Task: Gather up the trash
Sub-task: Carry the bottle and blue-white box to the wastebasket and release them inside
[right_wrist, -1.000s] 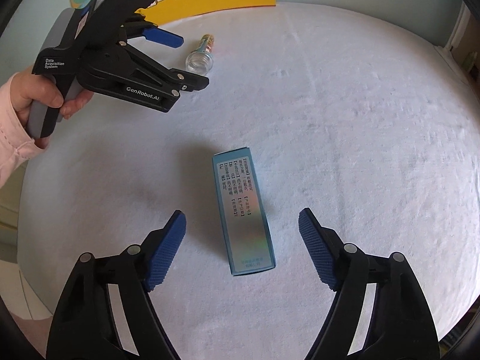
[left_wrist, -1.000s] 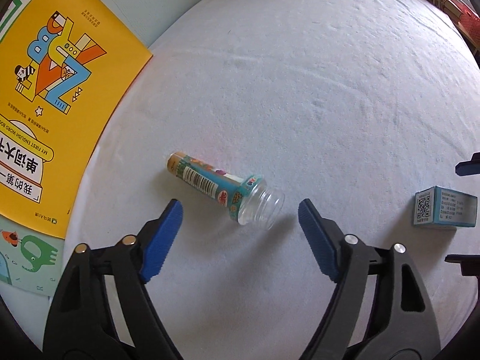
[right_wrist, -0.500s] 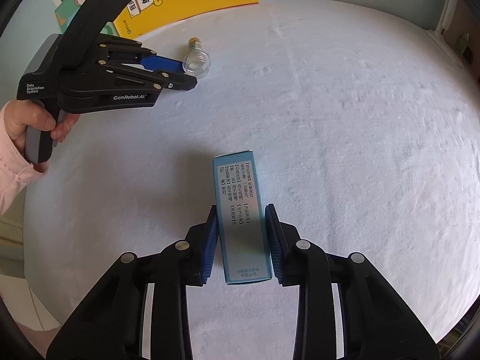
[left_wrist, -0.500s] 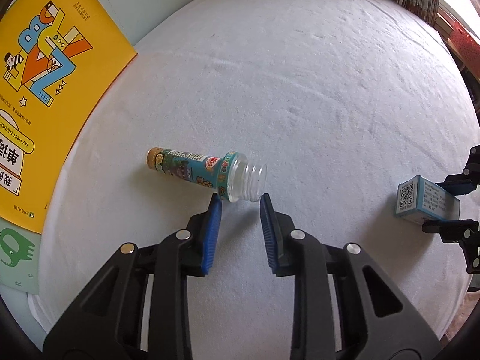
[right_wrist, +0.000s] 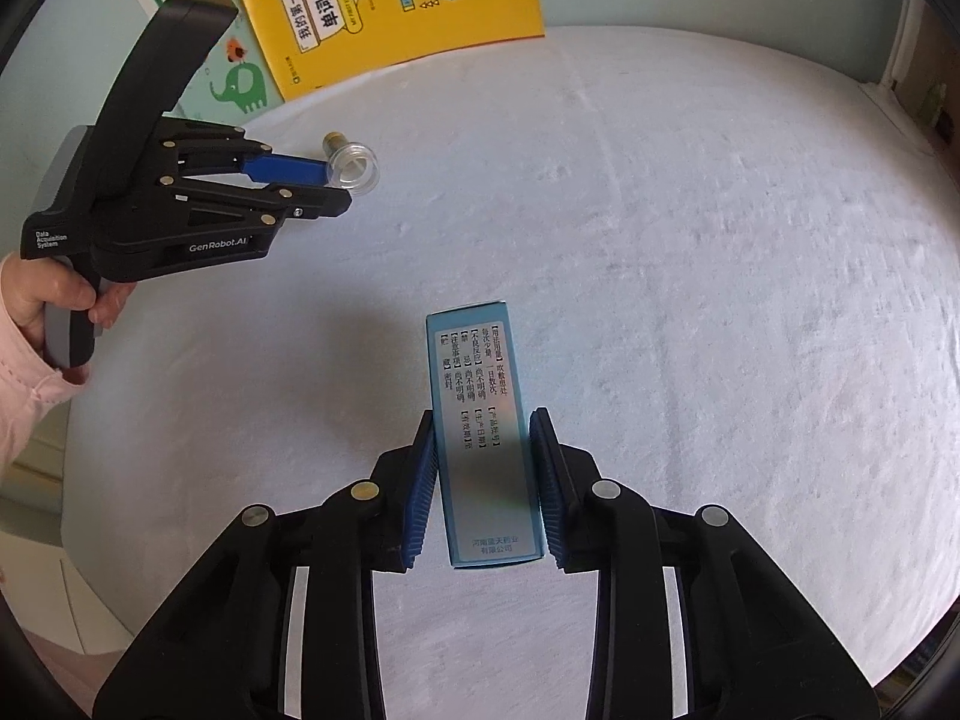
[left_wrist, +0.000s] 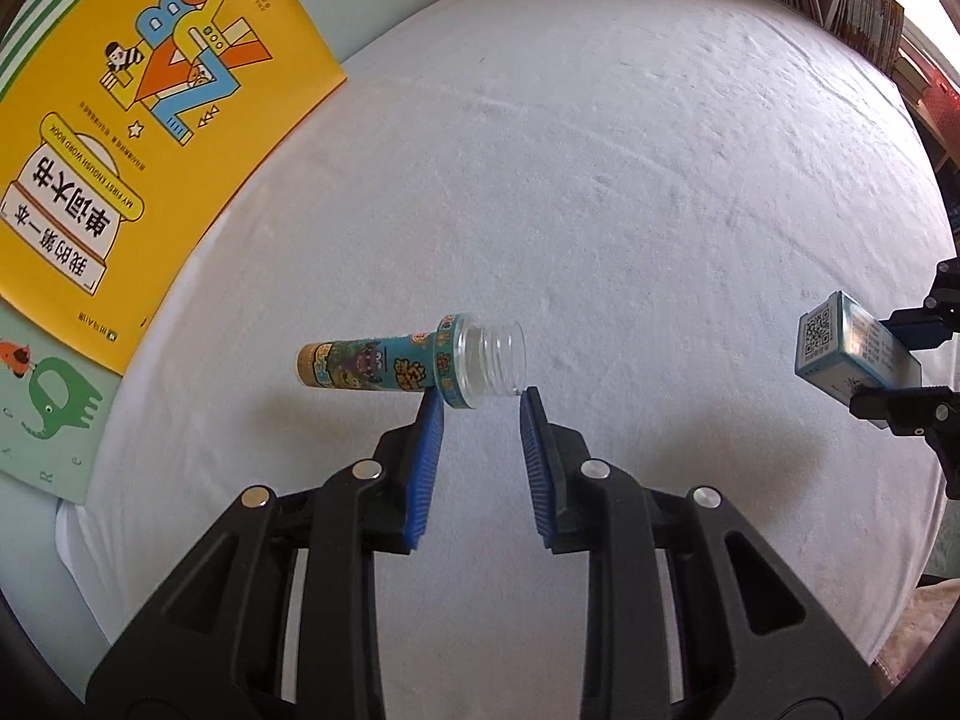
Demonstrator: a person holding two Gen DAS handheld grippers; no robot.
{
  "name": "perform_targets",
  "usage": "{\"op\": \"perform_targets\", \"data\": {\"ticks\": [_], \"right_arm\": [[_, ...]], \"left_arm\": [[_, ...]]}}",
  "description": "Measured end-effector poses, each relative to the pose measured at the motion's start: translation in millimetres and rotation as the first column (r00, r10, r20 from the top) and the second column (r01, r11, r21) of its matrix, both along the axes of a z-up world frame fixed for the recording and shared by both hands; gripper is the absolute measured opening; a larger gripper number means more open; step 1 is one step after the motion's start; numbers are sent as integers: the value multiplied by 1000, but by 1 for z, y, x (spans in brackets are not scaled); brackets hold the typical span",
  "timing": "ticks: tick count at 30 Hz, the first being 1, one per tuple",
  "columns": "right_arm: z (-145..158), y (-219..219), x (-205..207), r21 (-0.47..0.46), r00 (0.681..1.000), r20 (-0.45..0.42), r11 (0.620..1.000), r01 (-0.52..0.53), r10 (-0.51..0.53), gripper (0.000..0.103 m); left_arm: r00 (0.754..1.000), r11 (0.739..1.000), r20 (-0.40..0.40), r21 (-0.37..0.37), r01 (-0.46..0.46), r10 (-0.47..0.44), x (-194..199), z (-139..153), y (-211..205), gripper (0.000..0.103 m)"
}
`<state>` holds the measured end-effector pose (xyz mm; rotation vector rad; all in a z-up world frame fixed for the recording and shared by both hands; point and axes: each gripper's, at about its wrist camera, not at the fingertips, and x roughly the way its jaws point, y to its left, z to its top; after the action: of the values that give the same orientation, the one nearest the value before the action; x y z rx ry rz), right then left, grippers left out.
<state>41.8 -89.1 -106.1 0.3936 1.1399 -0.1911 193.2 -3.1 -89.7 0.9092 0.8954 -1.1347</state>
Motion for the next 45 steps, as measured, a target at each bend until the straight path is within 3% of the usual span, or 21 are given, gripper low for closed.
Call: {"op": "perform_targets", "data": {"ticks": [7, 12, 16, 20, 24, 27, 36, 45], "right_arm": [[15, 12, 3, -6, 995, 39, 995, -97, 97, 32], [21, 20, 8, -1, 975, 69, 977, -212, 212, 32], [26, 28, 10, 9, 943, 95, 947, -322, 320, 32], [31, 36, 13, 21, 888, 128, 894, -447, 441, 32], [41, 43, 9, 17, 820, 159, 829, -560, 550, 32], [44, 54, 10, 15, 763, 171, 773, -634, 623, 32], [54, 99, -3, 8, 592, 215, 604, -797, 777, 32], [63, 175, -32, 10, 381, 245, 390, -921, 892, 32]], "left_arm": [[995, 995, 14, -23, -97, 97, -5, 23, 40, 24], [978, 978, 33, -34, -204, 205, -9, 39, 66, 24], [946, 948, 53, -31, -317, 319, -16, 50, 91, 24], [894, 897, 76, -43, -440, 442, -30, 60, 117, 24], [819, 823, 83, -47, -566, 568, -47, 65, 143, 24], [750, 754, 89, -45, -655, 656, -68, 67, 166, 24], [556, 559, 67, -41, -828, 828, -131, 62, 226, 24], [322, 324, 53, -34, -945, 945, -212, 59, 297, 24]]}}
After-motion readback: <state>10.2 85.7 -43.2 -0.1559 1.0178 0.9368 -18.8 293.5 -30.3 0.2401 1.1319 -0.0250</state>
